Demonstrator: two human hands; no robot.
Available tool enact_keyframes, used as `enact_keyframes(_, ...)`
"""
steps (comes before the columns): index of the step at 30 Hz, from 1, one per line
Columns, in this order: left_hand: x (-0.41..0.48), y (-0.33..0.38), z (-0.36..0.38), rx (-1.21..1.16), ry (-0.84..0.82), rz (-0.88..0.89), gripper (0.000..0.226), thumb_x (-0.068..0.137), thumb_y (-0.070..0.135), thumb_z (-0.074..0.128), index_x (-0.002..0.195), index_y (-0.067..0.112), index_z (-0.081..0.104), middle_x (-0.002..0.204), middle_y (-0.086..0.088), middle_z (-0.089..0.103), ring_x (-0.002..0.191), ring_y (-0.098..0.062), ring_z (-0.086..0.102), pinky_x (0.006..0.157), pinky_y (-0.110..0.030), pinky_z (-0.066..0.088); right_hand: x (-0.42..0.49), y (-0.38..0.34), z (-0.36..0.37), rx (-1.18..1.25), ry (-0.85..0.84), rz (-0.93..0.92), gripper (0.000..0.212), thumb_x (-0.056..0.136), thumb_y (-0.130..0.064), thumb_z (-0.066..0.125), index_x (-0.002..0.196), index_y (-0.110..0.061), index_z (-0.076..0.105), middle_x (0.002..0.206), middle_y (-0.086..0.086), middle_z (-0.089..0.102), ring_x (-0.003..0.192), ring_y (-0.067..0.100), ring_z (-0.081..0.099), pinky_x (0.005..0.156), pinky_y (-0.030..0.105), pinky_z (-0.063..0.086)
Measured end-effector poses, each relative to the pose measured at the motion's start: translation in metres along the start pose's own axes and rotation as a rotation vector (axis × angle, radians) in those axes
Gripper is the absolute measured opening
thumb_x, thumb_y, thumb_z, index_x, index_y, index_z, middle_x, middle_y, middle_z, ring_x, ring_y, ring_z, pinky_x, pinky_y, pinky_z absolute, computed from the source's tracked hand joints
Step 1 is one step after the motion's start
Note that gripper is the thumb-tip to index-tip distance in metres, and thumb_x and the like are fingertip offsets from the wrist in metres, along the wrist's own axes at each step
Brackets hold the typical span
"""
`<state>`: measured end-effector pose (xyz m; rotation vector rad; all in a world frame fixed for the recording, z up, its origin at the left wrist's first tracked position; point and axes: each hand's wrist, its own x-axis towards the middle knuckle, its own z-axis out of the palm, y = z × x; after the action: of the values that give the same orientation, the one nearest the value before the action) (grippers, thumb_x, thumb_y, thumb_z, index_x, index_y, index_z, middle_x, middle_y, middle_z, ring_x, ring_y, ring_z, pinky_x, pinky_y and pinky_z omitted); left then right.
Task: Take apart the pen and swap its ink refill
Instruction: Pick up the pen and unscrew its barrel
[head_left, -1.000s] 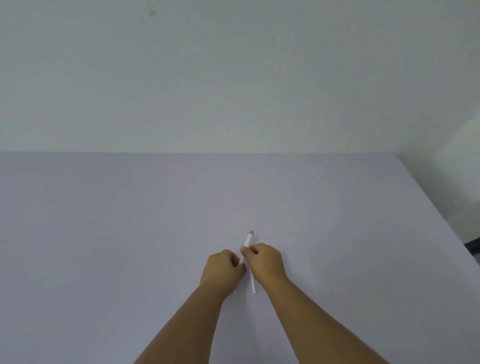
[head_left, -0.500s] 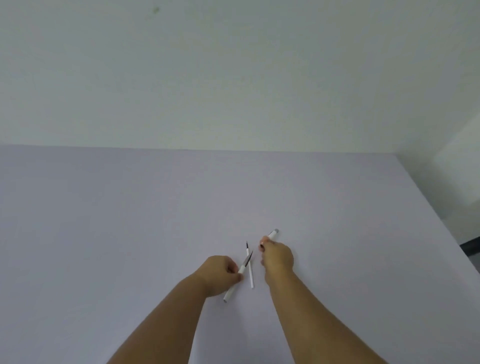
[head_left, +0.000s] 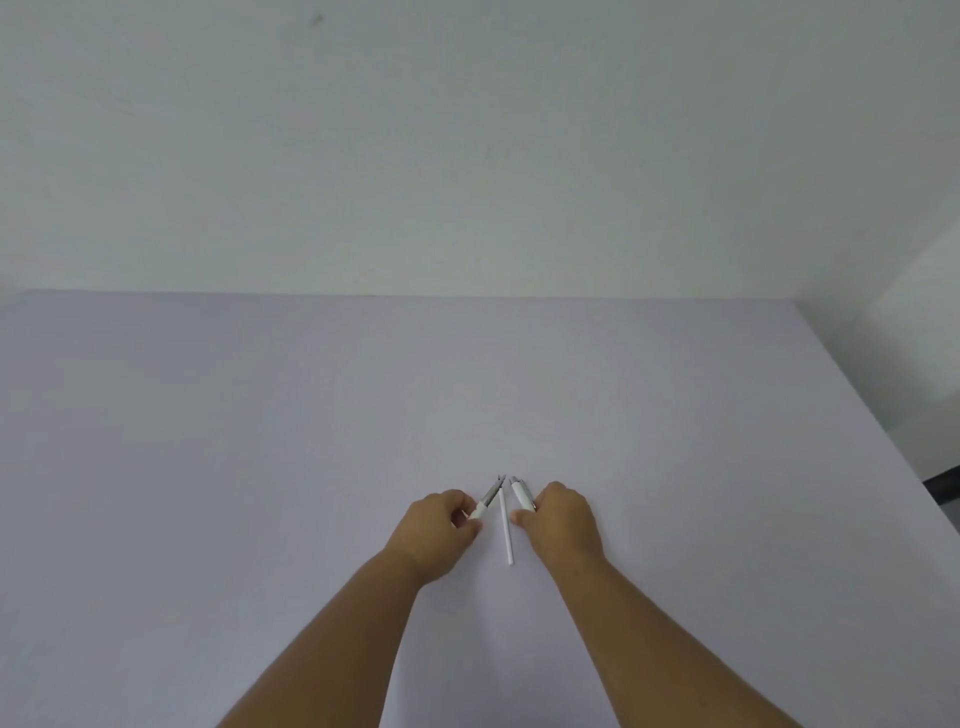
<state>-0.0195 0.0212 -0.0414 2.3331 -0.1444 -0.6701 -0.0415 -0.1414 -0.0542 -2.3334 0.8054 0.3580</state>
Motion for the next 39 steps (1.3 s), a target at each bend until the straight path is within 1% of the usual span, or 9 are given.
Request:
enact_keyframes(7, -0.003, 0.002, -0.006, 0.061, 0.042, 0.065, 0.018, 0.090, 0.030, 0.054, 0.104, 0.023, 0.062, 0.101, 0.004, 0.059, 0.085, -0.015, 0.054, 0.072, -0.025, 0.042, -0.006, -0.008, -0.009, 0.173, 0.120, -0.070, 0.042, 0.091, -0.046, 0.050, 0.090, -0.007, 0.064, 0.091, 0.008, 0.068, 0.091, 0.029, 0.062, 0.078, 0.036, 0.050)
enact_keyframes(10, -0.006, 0.006, -0.010, 0.076, 0.053, 0.072, 0.017, 0.090, 0.030, 0.053, 0.102, 0.022, 0.061, 0.101, 0.002, 0.061, 0.084, -0.018, 0.057, 0.071, -0.027, 0.045, -0.008, -0.021, -0.017, 0.343, -0.075, -0.043, 0.054, 0.087, -0.055, 0.050, 0.072, -0.006, 0.066, 0.066, 0.001, 0.062, 0.067, 0.020, 0.058, 0.071, 0.033, 0.046)
enact_keyframes(15, -0.009, 0.011, -0.017, 0.049, 0.042, 0.099, 0.014, 0.093, 0.027, 0.049, 0.086, 0.023, 0.061, 0.071, 0.008, 0.055, 0.060, -0.011, 0.048, 0.055, -0.022, 0.039, -0.016, -0.026, -0.024, 0.549, -0.262, -0.114, 0.025, 0.084, -0.033, 0.066, 0.067, -0.015, 0.064, 0.065, -0.003, 0.064, 0.055, 0.008, 0.052, 0.062, 0.024, 0.045)
enact_keyframes(21, -0.011, 0.014, -0.032, -0.130, -0.058, 0.072, 0.021, 0.095, 0.027, 0.049, 0.095, 0.020, 0.069, 0.077, 0.010, 0.065, 0.072, -0.013, 0.052, 0.072, -0.027, 0.047, -0.020, -0.023, -0.035, 0.657, -0.316, -0.234, 0.011, 0.084, -0.015, 0.067, 0.075, -0.021, 0.070, 0.077, -0.004, 0.067, 0.067, 0.009, 0.061, 0.062, 0.016, 0.051)
enact_keyframes(23, -0.012, 0.015, -0.034, -0.047, -0.055, 0.090, 0.022, 0.094, 0.031, 0.050, 0.093, 0.018, 0.069, 0.088, 0.001, 0.071, 0.070, -0.013, 0.051, 0.066, -0.023, 0.044, -0.020, -0.022, -0.038, 0.663, -0.394, -0.213, 0.003, 0.083, -0.018, 0.068, 0.083, -0.020, 0.070, 0.085, -0.002, 0.069, 0.077, 0.015, 0.063, 0.080, 0.030, 0.051)
enact_keyframes(27, -0.012, 0.017, -0.033, 0.021, -0.022, 0.098, 0.024, 0.093, 0.031, 0.050, 0.093, 0.017, 0.069, 0.093, -0.007, 0.071, 0.063, -0.013, 0.047, 0.057, -0.021, 0.039, -0.018, -0.023, -0.041, 0.547, -0.393, -0.169, 0.020, 0.085, -0.032, 0.065, 0.080, -0.013, 0.071, 0.069, -0.002, 0.069, 0.063, 0.012, 0.058, 0.063, 0.024, 0.052)
enact_keyframes(31, -0.012, 0.019, -0.034, 0.039, -0.023, 0.098, 0.020, 0.092, 0.026, 0.049, 0.086, 0.019, 0.067, 0.080, -0.003, 0.064, 0.059, -0.012, 0.045, 0.057, -0.022, 0.038, -0.015, -0.019, -0.043, 0.545, -0.427, -0.215, 0.005, 0.079, -0.017, 0.069, 0.079, -0.022, 0.069, 0.074, -0.006, 0.066, 0.068, 0.014, 0.054, 0.073, 0.032, 0.047)
enact_keyframes(36, -0.011, 0.020, -0.038, 0.087, -0.016, 0.123, 0.020, 0.092, 0.026, 0.047, 0.079, 0.027, 0.062, 0.079, 0.002, 0.063, 0.062, -0.012, 0.048, 0.060, -0.024, 0.041, -0.014, -0.023, -0.046, 0.476, -0.430, -0.162, 0.025, 0.085, -0.039, 0.064, 0.080, -0.015, 0.071, 0.074, -0.001, 0.069, 0.062, 0.010, 0.058, 0.066, 0.025, 0.052)
enact_keyframes(39, -0.012, 0.022, -0.039, 0.113, -0.025, 0.133, 0.021, 0.091, 0.023, 0.047, 0.075, 0.031, 0.059, 0.074, 0.008, 0.057, 0.062, -0.011, 0.047, 0.059, -0.023, 0.039, -0.012, -0.020, -0.046, 0.480, -0.443, -0.204, 0.005, 0.081, -0.022, 0.069, 0.080, -0.017, 0.068, 0.076, -0.001, 0.066, 0.065, 0.013, 0.054, 0.071, 0.031, 0.049)
